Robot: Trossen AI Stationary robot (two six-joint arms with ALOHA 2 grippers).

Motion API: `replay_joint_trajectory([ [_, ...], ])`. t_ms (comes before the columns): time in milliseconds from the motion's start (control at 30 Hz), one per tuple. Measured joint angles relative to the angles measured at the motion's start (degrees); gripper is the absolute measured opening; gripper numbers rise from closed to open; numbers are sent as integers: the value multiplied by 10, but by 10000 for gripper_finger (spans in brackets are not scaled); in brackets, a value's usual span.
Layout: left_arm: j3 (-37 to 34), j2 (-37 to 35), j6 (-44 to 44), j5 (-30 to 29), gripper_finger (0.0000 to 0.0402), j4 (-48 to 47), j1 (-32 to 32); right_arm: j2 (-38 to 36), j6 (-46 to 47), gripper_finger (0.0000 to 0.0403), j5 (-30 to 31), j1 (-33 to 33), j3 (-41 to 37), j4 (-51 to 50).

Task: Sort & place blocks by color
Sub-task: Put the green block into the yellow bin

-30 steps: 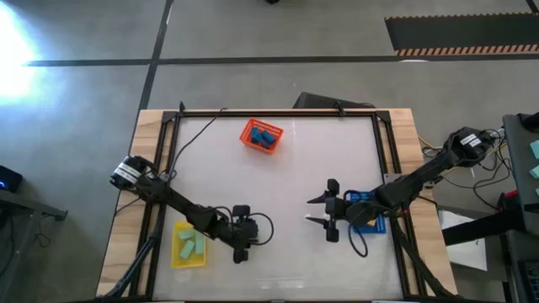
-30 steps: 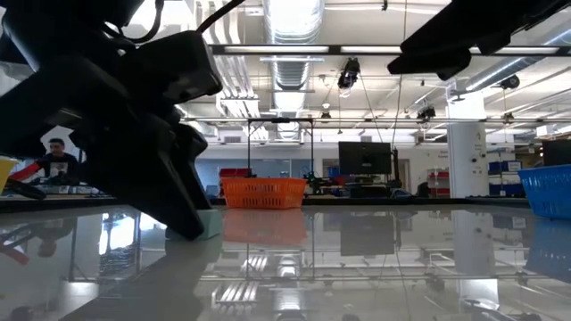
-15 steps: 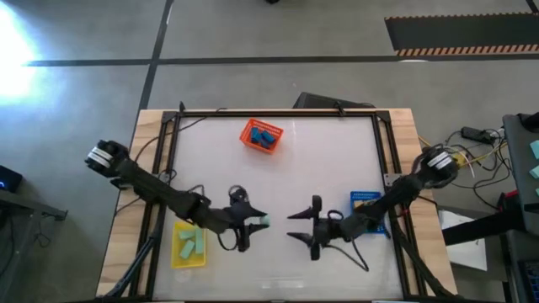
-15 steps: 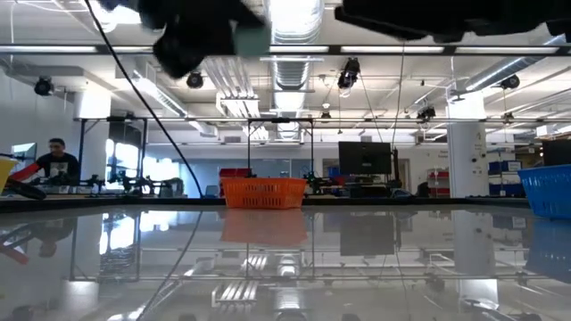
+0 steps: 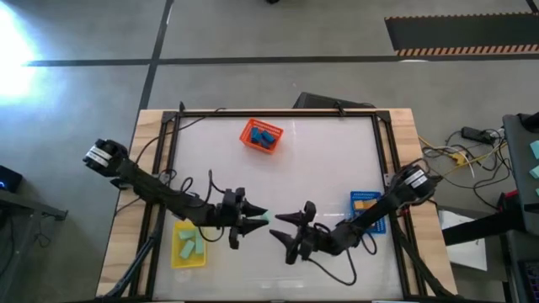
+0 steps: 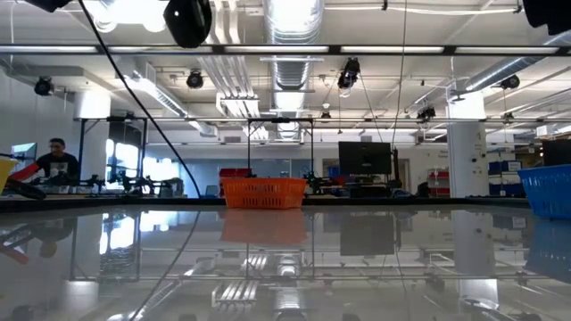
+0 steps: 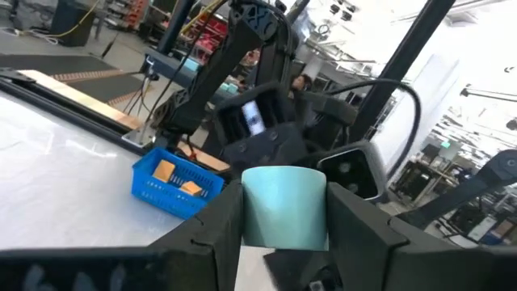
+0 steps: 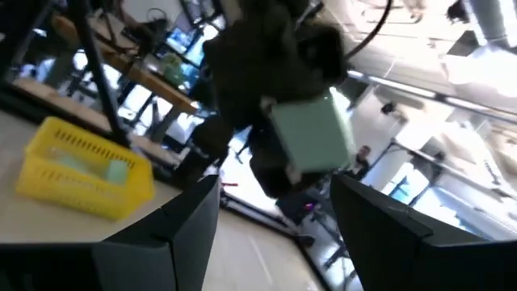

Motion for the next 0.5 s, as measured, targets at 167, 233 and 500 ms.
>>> replay_joint_trajectory([
  [167,-5,0,-1,0,136,11,0,14,-60,228,27,-7,51,-2],
  [233,-5,0,-1,0,136,12,-1,14,-63,228,29,-9,64,-6],
  [500,-6,-64,-44,43,136,-32,-24,10,-82,228,32,-3,70,-9],
])
